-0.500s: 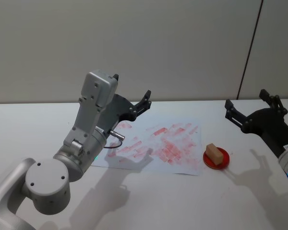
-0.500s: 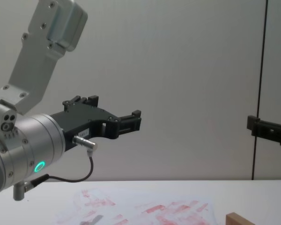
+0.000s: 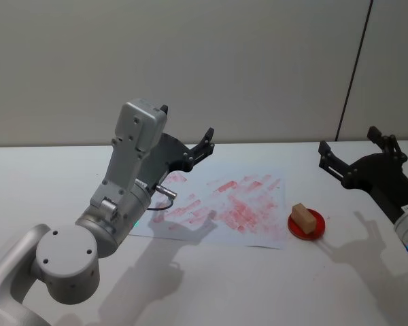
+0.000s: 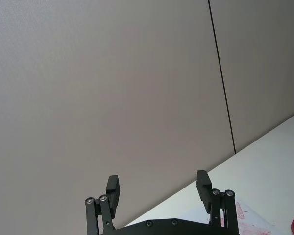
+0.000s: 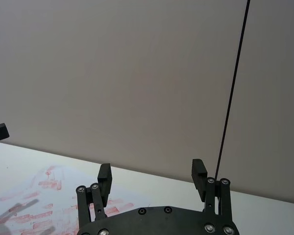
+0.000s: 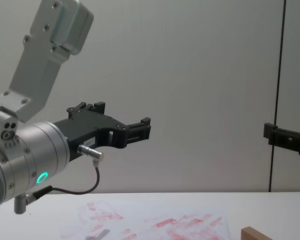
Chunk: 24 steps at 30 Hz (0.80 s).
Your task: Use the one hand to pick up the stamp and affix it onto the A4 paper.
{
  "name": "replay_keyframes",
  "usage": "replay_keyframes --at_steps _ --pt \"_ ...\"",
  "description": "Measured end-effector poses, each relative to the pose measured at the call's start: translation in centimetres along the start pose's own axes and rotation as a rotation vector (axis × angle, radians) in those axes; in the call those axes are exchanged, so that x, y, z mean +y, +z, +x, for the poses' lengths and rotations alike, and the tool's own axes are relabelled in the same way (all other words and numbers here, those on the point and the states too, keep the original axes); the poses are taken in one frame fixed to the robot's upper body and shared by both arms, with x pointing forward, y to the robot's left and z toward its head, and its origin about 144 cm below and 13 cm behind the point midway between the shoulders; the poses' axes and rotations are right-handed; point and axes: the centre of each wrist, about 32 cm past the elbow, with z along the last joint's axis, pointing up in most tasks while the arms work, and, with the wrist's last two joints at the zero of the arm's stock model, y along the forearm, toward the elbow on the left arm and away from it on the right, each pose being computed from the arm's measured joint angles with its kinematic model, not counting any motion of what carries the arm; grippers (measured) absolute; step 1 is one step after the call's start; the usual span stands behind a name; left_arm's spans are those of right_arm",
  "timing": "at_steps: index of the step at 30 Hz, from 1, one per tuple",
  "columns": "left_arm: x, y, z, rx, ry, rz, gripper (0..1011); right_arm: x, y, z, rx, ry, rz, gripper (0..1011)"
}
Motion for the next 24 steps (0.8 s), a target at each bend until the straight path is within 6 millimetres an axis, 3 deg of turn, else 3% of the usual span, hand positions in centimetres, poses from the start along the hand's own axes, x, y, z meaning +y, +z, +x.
replay_keyframes --at_steps 14,24 --pt "0.0 0.0 0.0 0.000 0.000 0.000 1001 -0.1 0.0 0.1 0.000 0.001 -0.006 1001" --pt "0.0 0.0 0.0 0.000 0.000 0.000 1001 -0.7 0.3 1.4 0.028 0.024 -0.084 1001"
